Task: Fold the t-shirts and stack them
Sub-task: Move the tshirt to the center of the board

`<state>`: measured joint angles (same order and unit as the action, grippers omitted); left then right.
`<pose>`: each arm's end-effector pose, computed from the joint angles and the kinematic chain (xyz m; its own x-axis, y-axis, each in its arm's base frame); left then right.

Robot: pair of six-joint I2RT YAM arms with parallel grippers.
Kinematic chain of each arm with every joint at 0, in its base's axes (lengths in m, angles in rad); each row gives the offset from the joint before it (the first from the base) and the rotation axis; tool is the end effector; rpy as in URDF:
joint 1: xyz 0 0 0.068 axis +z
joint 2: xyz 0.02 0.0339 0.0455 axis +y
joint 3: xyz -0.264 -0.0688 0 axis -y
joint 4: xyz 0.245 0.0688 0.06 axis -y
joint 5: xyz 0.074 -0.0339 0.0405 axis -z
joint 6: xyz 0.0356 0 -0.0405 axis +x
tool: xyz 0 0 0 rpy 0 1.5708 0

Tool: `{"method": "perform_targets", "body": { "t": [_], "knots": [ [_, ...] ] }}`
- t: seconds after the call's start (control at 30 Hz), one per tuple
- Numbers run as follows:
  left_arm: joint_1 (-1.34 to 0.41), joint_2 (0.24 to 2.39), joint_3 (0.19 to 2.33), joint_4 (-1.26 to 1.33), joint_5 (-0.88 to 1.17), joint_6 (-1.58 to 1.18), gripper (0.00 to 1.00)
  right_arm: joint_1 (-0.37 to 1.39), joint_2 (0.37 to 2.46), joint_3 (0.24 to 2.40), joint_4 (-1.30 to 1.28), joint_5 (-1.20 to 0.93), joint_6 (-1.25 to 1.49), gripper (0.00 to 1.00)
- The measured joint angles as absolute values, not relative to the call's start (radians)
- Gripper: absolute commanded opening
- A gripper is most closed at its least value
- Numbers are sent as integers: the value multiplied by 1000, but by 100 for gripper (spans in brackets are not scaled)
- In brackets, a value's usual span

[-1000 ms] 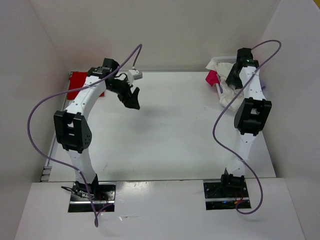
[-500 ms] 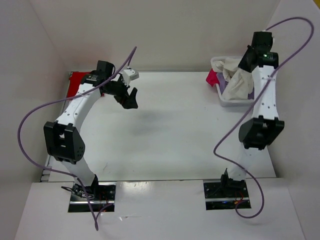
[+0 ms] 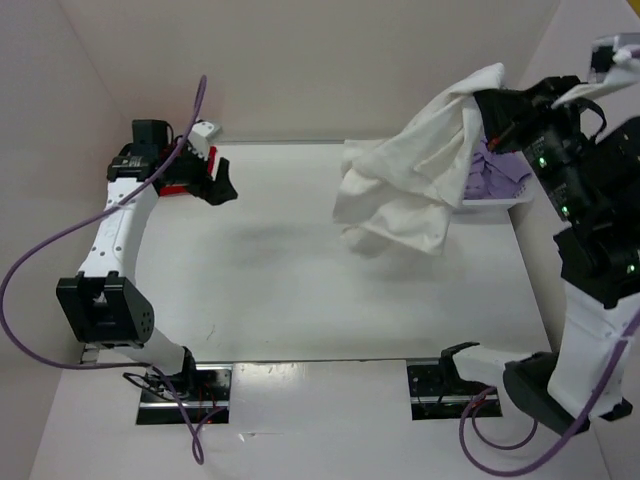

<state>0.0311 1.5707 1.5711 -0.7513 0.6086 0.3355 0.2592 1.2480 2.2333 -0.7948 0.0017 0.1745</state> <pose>0.3409 -0.0098 0.3672 -0.5148 0.2542 -0.8187 0.5949 0.7936 -0.1276 0.1250 0.0331 0.6220 0.1360 0.2157 -0.9669 -0.2826 0.9439 0.1708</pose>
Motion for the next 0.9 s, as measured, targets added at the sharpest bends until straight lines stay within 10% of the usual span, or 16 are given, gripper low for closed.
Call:
{"method": "perform_targets", "body": {
  "t": [0.23, 0.37, 0.4, 0.47, 0.63, 0.9],
  "knots": [
    [170, 1469, 1533, -723, 622, 303, 100, 260, 1071, 1757, -566, -253, 279, 4],
    [178, 1430, 1515, -721, 626, 303, 100, 260, 1192, 1534, -529, -292, 343, 40],
    [177, 1427, 1515, -719, 627, 303, 100, 261, 1266, 1520, -533, -284, 349, 74],
    [175, 1427, 1515, -717, 628, 303, 100, 261, 1423, 1536, -560, -240, 352, 98],
    [164, 1428, 1514, -722, 630, 306, 100, 353, 1660, 1626, -686, -38, 322, 99],
    [-82, 1425, 1409, -752, 567, 375, 100, 606, 1206, 1266, -677, 104, 514, 99]
  ]
}}
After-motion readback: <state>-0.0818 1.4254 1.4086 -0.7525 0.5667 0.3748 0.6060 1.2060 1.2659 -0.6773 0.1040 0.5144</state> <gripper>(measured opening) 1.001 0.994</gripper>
